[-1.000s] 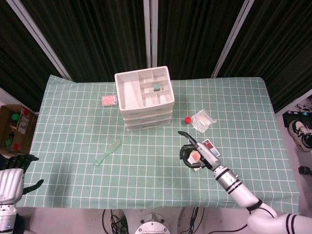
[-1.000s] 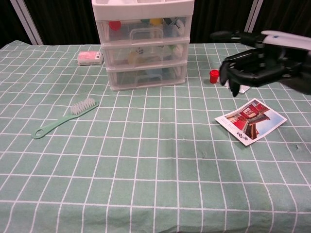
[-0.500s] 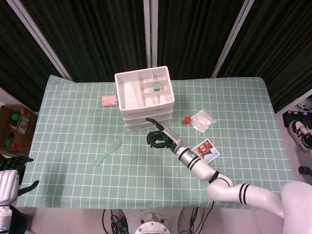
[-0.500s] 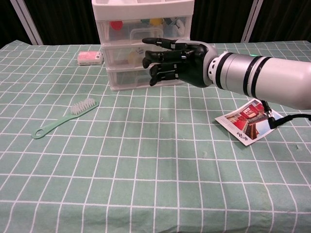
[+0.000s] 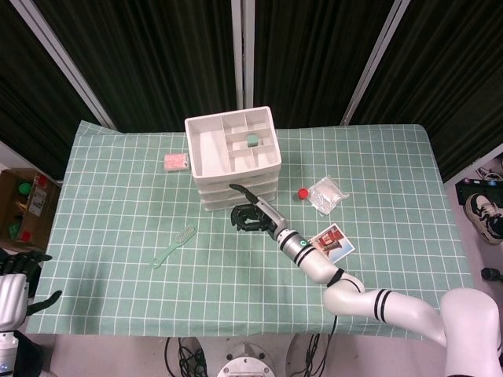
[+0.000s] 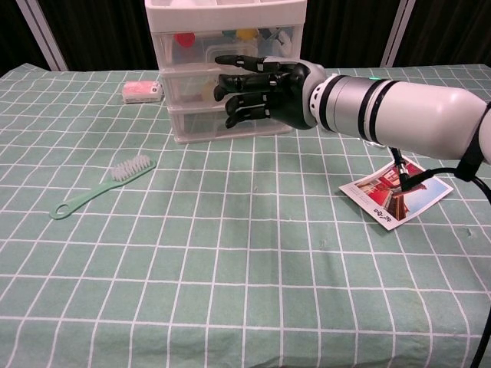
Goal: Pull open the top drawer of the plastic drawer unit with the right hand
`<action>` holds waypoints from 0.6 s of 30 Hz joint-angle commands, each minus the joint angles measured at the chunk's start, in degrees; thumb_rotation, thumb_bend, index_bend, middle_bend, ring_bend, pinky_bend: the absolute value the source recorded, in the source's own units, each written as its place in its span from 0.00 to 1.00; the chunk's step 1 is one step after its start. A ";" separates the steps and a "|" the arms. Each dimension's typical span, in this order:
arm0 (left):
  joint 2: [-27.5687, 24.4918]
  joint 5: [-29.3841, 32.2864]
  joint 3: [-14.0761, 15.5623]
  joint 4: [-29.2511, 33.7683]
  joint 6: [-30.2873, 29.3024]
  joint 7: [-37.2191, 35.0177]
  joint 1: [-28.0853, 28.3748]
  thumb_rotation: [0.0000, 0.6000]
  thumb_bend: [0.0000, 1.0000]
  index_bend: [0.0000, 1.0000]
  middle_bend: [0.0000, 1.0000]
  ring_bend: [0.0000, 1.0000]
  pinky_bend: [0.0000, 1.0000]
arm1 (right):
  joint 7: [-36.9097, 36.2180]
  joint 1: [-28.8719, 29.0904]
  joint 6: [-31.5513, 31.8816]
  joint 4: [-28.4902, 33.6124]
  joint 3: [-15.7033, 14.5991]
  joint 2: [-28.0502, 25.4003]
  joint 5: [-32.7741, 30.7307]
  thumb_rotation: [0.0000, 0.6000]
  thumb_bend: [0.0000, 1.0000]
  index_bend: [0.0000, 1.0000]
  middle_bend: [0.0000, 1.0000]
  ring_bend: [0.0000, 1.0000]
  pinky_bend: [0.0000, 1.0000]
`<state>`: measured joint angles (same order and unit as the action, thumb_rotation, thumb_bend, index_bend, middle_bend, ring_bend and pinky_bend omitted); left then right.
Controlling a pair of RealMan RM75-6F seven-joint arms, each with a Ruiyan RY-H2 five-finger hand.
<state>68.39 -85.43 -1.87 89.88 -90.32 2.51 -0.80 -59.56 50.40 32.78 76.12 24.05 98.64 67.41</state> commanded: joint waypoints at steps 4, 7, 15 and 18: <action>-0.03 0.06 0.02 0.04 -0.20 0.02 -0.21 1.00 0.05 0.33 0.27 0.21 0.21 | 0.60 1.45 -1.77 -1.73 1.20 1.16 -0.87 1.00 0.48 0.10 0.60 0.62 0.54; -0.06 0.08 0.06 0.12 -0.30 0.09 -0.33 1.00 0.05 0.33 0.27 0.21 0.20 | 1.14 1.93 -2.15 -2.74 1.68 1.72 -1.42 1.00 0.48 0.14 0.61 0.62 0.54; -0.22 0.06 0.09 0.29 -0.67 0.26 -0.65 1.00 0.05 0.33 0.27 0.21 0.20 | 2.85 2.91 -2.44 -4.97 3.22 2.99 -3.33 1.00 0.49 0.25 0.62 0.63 0.54; -0.35 0.06 0.20 0.38 -0.76 0.30 -0.82 1.00 0.05 0.33 0.27 0.21 0.20 | 3.40 2.70 -2.52 -4.64 3.31 2.80 -3.39 1.00 0.49 0.29 0.63 0.63 0.54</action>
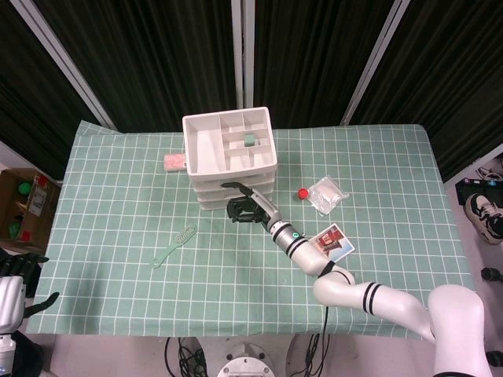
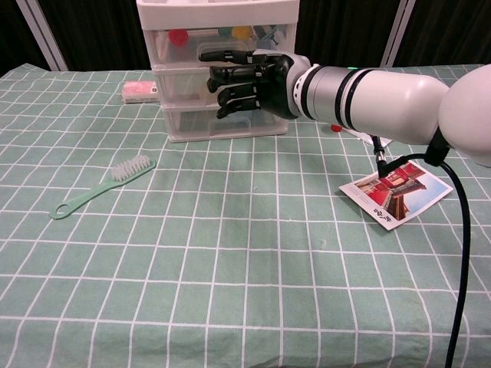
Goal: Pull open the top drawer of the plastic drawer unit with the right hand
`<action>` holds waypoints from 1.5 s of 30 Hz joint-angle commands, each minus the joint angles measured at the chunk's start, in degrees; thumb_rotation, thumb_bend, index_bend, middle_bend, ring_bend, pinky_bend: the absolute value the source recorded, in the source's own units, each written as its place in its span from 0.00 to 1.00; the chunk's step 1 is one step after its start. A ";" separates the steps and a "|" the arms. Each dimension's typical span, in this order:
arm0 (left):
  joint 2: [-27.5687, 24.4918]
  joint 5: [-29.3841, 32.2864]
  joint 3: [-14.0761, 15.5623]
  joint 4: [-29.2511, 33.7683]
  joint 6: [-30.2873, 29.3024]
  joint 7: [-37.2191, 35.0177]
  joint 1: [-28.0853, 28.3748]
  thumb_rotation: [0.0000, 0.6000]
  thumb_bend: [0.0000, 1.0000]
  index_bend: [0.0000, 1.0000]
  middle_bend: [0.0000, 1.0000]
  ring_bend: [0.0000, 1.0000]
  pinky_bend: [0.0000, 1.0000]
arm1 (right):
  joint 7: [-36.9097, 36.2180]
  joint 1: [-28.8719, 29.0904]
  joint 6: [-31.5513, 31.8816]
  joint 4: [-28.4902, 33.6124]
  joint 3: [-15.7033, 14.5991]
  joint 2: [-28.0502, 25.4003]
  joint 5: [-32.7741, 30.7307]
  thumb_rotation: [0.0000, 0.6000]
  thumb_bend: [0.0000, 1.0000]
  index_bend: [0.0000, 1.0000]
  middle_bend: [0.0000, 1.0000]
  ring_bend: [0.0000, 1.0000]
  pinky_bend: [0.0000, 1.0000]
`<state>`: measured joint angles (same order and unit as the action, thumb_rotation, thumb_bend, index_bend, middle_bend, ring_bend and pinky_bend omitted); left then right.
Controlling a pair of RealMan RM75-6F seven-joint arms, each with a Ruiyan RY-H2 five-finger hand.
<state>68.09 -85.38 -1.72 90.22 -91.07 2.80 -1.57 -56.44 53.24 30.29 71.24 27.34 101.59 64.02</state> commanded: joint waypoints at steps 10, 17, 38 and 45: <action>0.12 -0.32 0.15 -0.13 0.20 -0.01 0.01 1.00 0.05 0.33 0.27 0.21 0.20 | 1.85 -3.60 1.05 6.29 -1.77 -3.04 1.49 1.00 0.51 0.31 0.62 0.63 0.54; 0.35 -0.35 0.22 -0.47 0.51 -0.22 0.08 1.00 0.05 0.33 0.27 0.21 0.20 | 3.50 -5.45 1.83 9.74 -3.61 -4.46 2.46 1.00 0.52 0.31 0.62 0.63 0.54; 0.52 -0.69 0.40 -1.16 -0.35 -1.06 -0.62 1.00 0.05 0.33 0.27 0.21 0.20 | 29.99 -12.36 15.40 30.11 -10.64 -21.41 14.45 1.00 0.52 0.05 0.63 0.63 0.61; 0.49 -0.68 0.39 -0.84 -0.40 -0.77 -0.72 1.00 0.05 0.33 0.27 0.21 0.20 | 41.81 -7.89 12.05 30.94 -8.17 -23.95 0.31 1.00 0.52 0.04 0.65 0.63 0.65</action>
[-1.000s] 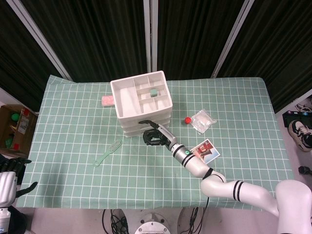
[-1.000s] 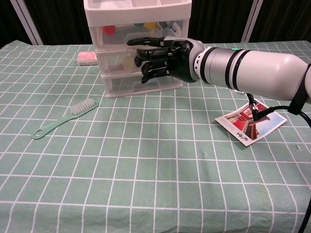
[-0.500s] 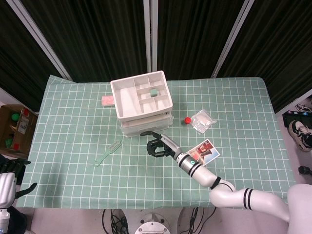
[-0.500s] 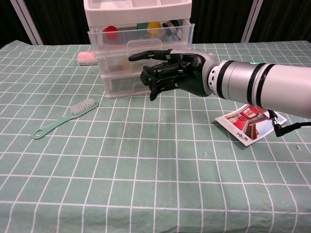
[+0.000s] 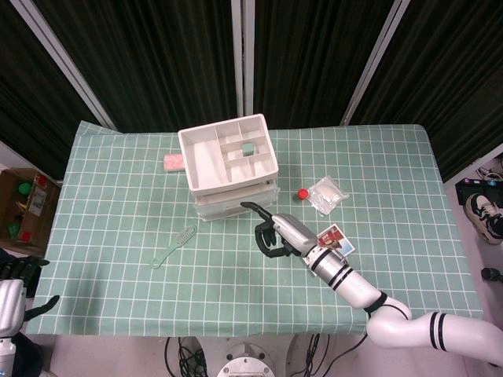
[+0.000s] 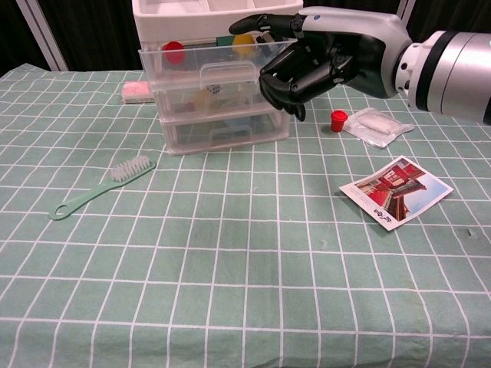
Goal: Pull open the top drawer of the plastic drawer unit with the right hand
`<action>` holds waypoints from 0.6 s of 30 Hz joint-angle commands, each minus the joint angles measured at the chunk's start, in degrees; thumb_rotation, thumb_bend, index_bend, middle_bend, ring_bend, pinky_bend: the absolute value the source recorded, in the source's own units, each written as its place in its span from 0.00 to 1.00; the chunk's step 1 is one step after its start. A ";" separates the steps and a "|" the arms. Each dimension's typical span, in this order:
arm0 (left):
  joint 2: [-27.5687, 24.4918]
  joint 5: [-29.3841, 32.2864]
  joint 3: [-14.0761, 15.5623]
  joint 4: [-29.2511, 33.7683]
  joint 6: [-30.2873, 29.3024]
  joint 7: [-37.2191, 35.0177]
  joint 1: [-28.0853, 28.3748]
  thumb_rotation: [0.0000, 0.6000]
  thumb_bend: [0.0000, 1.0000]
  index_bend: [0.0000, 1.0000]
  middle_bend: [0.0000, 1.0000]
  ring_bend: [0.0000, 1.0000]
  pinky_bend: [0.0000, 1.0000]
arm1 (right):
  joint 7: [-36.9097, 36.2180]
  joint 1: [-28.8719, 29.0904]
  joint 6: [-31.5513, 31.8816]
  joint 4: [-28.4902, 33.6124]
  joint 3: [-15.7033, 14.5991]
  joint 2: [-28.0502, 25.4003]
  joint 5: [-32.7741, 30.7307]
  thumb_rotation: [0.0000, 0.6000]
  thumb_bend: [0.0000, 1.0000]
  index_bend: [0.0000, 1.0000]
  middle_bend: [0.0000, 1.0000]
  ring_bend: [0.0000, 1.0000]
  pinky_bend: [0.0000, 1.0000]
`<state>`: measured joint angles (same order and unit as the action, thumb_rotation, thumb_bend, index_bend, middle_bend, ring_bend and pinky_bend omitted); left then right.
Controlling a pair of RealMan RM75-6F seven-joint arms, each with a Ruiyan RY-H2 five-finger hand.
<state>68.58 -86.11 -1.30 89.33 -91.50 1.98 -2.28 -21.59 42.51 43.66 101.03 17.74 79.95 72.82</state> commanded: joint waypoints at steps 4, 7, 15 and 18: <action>0.00 0.19 -0.03 0.12 0.24 0.21 0.02 1.00 0.05 0.33 0.27 0.21 0.20 | 11.17 5.57 -2.33 -0.31 1.53 -1.86 -15.05 1.00 0.52 0.04 0.65 0.64 0.65; -0.06 0.31 -0.03 0.11 0.42 0.27 0.04 1.00 0.05 0.33 0.27 0.21 0.20 | 13.62 7.77 -3.24 -1.98 1.37 -1.22 -19.35 1.00 0.52 0.04 0.65 0.64 0.66; -0.08 0.54 -0.03 -0.04 0.37 -0.01 -0.18 1.00 0.05 0.33 0.27 0.21 0.20 | 17.72 11.42 -3.82 -3.84 0.34 -1.12 -27.63 1.00 0.52 0.20 0.67 0.67 0.71; 0.08 0.84 0.02 -0.33 0.47 -0.31 -0.34 1.00 0.05 0.33 0.27 0.21 0.20 | 17.72 10.35 -2.76 -1.73 -0.35 -2.40 -26.93 1.00 0.52 0.30 0.71 0.70 0.74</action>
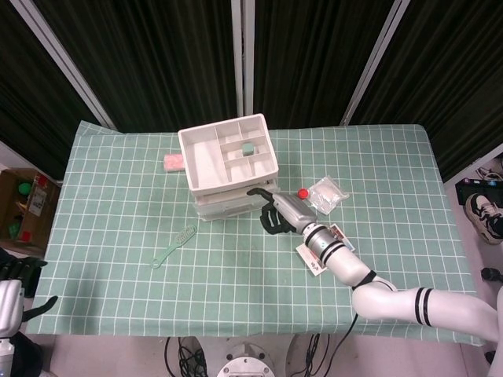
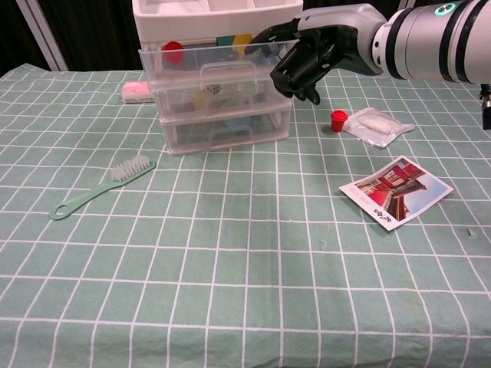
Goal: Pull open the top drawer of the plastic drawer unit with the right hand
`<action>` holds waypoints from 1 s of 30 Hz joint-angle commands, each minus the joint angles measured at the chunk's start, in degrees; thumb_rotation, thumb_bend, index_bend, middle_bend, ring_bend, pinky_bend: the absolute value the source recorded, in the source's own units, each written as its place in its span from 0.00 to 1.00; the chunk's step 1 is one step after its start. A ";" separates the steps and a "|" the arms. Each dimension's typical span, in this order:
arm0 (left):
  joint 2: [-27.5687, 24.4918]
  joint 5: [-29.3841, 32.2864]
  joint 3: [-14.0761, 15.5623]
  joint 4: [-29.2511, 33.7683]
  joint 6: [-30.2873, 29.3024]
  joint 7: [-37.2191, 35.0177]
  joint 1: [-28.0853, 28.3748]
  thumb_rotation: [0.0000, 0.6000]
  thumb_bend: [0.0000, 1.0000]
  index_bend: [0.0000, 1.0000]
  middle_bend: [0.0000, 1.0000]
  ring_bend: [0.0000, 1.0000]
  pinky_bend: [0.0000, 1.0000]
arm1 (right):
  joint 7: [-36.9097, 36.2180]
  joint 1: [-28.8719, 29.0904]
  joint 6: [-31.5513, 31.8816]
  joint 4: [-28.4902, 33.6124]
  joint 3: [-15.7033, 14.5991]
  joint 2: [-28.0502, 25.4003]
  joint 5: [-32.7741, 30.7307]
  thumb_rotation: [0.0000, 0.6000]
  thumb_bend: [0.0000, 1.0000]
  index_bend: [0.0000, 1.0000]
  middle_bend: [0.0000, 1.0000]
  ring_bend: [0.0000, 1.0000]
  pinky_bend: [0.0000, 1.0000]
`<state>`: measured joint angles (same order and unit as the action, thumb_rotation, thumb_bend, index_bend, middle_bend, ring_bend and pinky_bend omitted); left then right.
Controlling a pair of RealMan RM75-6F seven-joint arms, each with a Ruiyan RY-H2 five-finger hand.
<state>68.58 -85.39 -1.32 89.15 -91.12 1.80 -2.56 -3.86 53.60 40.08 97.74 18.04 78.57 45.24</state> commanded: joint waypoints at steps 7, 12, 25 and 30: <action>0.36 -0.11 -0.12 -0.82 0.36 -0.60 0.25 1.00 0.05 0.33 0.27 0.21 0.20 | -0.99 -4.23 1.90 7.35 -2.77 -5.45 4.42 1.00 0.52 0.30 0.72 0.71 0.74; 0.56 -0.12 -0.14 -1.11 0.64 -0.75 0.40 1.00 0.05 0.33 0.27 0.21 0.20 | -2.81 -6.97 1.90 11.14 -4.38 -8.23 8.21 1.00 0.52 0.30 0.72 0.71 0.74; 0.82 -0.28 -0.18 -1.69 0.48 -1.28 0.40 1.00 0.05 0.33 0.27 0.21 0.21 | -5.82 -9.30 0.05 15.54 -5.46 -13.78 14.01 1.00 0.51 0.14 0.72 0.70 0.74; 0.80 -0.50 -0.11 -1.78 -0.33 -1.53 -0.04 1.00 0.05 0.33 0.27 0.21 0.20 | -2.20 -10.16 3.07 19.47 -5.00 -18.81 19.83 1.00 0.46 0.04 0.72 0.70 0.74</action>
<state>69.38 -85.85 -1.45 87.39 -91.41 0.30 -2.56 -8.29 43.76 41.39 114.37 12.74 63.72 61.53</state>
